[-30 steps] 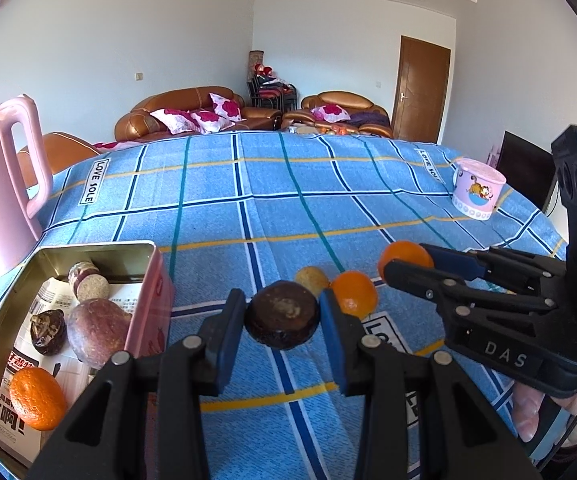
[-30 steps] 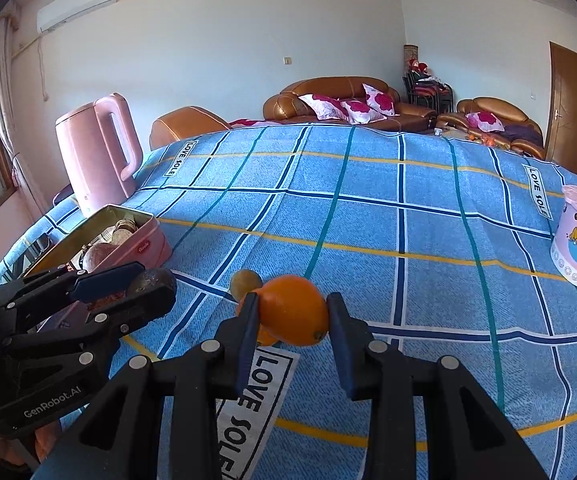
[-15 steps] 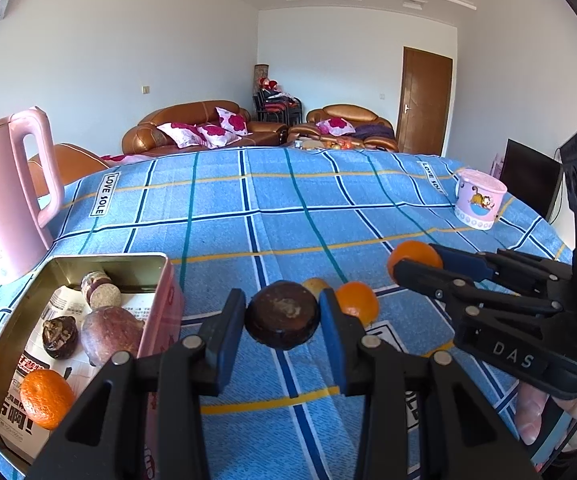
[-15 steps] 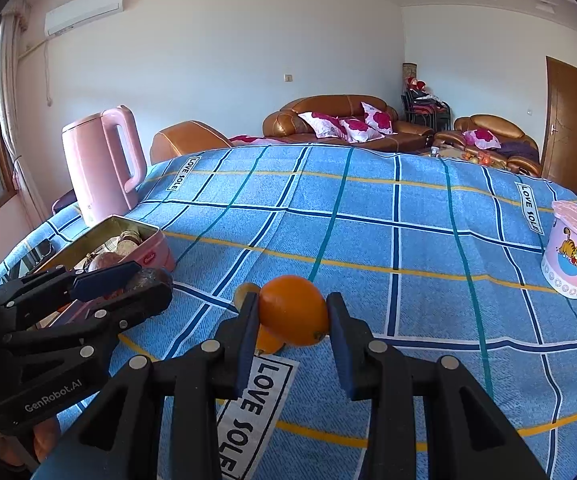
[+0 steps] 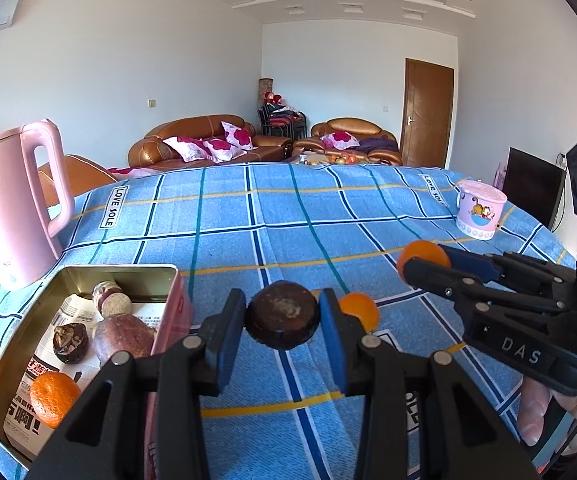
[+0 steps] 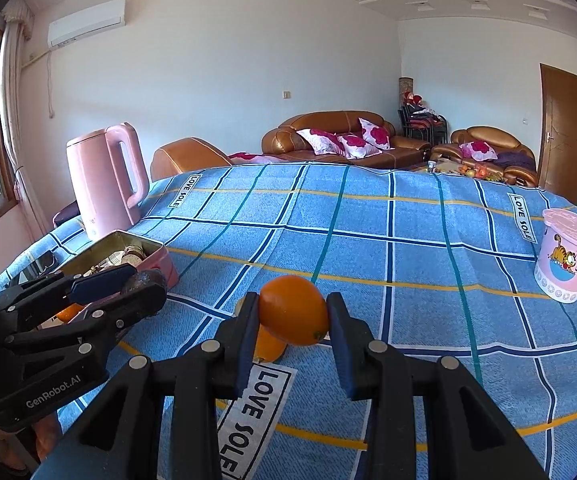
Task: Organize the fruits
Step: 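Lift the cake with the left tool while the right tool lifts the orange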
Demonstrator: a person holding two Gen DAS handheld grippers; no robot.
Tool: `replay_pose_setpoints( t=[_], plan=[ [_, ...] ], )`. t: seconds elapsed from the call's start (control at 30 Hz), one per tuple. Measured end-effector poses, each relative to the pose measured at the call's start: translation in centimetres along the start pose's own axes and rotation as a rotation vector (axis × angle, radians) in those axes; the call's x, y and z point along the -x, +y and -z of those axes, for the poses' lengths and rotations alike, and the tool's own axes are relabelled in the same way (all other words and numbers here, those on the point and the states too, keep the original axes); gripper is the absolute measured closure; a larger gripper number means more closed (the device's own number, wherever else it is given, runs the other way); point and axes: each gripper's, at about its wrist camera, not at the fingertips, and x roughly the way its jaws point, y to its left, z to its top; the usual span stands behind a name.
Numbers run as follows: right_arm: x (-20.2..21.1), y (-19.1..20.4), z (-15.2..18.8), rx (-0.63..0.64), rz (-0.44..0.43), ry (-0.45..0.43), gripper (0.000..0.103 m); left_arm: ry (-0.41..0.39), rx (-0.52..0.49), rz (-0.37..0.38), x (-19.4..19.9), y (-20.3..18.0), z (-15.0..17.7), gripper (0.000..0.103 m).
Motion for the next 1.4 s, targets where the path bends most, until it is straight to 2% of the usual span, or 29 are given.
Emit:
replay_pose_setpoints(
  t=[1.4],
  plan=[
    [3.4,1.2,0.7,0.039,0.042,-0.18,0.067,-0.126,-0.016,-0.039,2.4,-0.3,0.2,0.063]
  ],
)
